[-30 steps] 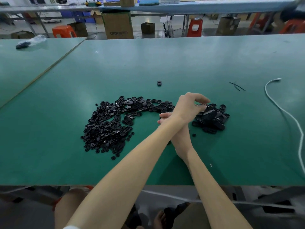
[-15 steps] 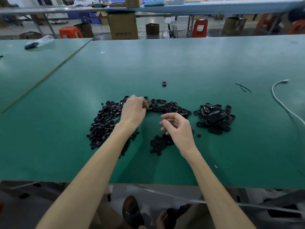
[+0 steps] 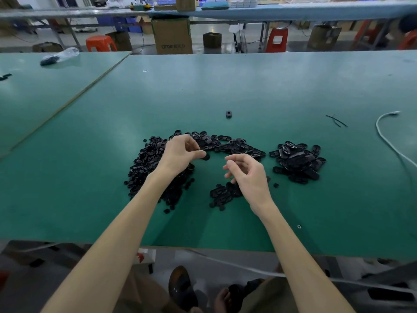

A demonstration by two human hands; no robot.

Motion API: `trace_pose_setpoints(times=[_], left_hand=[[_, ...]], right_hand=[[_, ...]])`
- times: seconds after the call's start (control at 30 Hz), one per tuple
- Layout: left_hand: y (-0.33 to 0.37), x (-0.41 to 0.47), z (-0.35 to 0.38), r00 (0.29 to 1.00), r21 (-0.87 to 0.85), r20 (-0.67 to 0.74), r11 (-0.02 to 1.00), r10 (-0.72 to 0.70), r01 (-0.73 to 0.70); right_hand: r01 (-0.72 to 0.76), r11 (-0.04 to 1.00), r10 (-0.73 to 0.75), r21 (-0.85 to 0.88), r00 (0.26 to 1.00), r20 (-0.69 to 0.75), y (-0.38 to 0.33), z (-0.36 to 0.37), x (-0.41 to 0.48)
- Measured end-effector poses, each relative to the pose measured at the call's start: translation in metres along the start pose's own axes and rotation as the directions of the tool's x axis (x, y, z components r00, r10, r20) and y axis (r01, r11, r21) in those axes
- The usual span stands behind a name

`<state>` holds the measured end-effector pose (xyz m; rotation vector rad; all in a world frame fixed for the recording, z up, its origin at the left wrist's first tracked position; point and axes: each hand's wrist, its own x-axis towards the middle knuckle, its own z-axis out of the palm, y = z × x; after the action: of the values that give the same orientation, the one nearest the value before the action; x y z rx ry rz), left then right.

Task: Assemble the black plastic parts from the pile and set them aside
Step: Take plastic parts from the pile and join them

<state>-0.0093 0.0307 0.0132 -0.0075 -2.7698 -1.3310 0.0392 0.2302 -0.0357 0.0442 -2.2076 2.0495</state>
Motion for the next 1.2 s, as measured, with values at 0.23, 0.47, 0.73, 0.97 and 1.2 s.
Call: trace_pose_setpoints(times=[0.23, 0.47, 0.73, 0.97, 1.2], left_hand=[[0.017, -0.015, 0.011, 0.950, -0.218, 0.181, 0.952, 0.255, -0.214], [0.005, -0.012, -0.012, 0.944, 0.159, 0.239, 0.949, 0.229, -0.271], [-0.007, -0.019, -0.019, 0.939, 0.532, 0.334, 0.806, 0.081, -0.259], [-0.006, -0.020, -0.011, 0.942, 0.422, 0.296, 0.863, 0.159, -0.278], [0.007, -0.031, 0.020, 0.991, -0.252, 0.079, 0.964, 0.109, -0.086]], right_hand=[[0.036, 0.999, -0.035, -0.009, 0.999, 0.035, 0.002, 0.001, 0.000], [0.011, 0.996, -0.010, 0.085, 1.000, -0.012, 0.002, -0.001, 0.001], [0.009, 0.999, -0.010, 0.034, 1.000, 0.023, 0.000, 0.000, 0.001], [0.011, 0.999, -0.012, 0.037, 1.000, 0.019, 0.002, 0.000, 0.001], [0.024, 0.999, -0.024, 0.038, 1.000, -0.006, 0.003, 0.000, 0.002]])
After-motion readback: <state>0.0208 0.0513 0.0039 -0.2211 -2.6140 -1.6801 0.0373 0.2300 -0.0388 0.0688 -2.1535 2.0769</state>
